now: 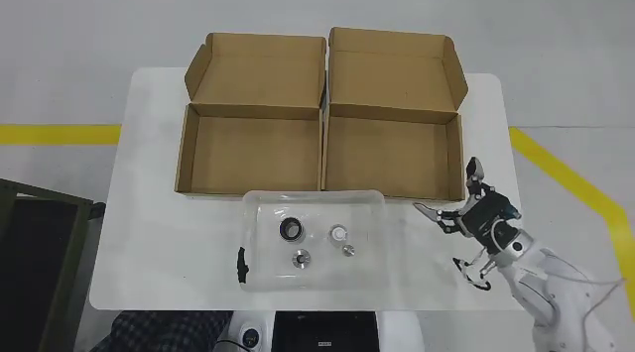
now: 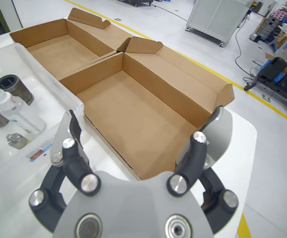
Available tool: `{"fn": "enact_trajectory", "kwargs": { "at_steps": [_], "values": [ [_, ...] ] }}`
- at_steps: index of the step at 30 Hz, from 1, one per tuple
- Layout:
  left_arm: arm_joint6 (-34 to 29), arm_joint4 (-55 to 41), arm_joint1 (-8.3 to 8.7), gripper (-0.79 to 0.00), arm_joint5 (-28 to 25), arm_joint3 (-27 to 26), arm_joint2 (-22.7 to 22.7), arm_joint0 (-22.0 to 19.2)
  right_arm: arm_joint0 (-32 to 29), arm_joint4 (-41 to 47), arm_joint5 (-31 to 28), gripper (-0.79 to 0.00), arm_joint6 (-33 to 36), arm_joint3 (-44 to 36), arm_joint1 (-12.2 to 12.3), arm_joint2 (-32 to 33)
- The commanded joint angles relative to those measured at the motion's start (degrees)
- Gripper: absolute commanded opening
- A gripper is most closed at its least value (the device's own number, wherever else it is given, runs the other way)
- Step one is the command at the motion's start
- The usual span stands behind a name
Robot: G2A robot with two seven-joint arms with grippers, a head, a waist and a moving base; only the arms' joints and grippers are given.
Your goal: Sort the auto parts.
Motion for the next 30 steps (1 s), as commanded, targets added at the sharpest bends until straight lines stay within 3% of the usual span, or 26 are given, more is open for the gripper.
{"fn": "enact_trajectory", "kwargs": {
  "at_steps": [1,7,16,30],
  "values": [
    [0.0,0.0,0.0,0.0,0.0,0.0,0.0,0.0,0.7,0.31,-2.32,0.0,1.01,-1.17,0.18,-0.64],
    [0.0,0.0,0.0,0.0,0.0,0.0,0.0,0.0,2.76,-2.83,-9.0,0.0,5.21,-6.54,0.79,-4.28],
    [0.0,0.0,0.0,0.0,0.0,0.0,0.0,0.0,7.65,-2.96,-15.27,0.0,11.67,-5.89,1.14,-13.08],
    [0.0,0.0,0.0,0.0,0.0,0.0,0.0,0.0,14.06,-3.24,-16.06,0.0,26.6,-4.65,1.15,-23.93]
  ]
}}
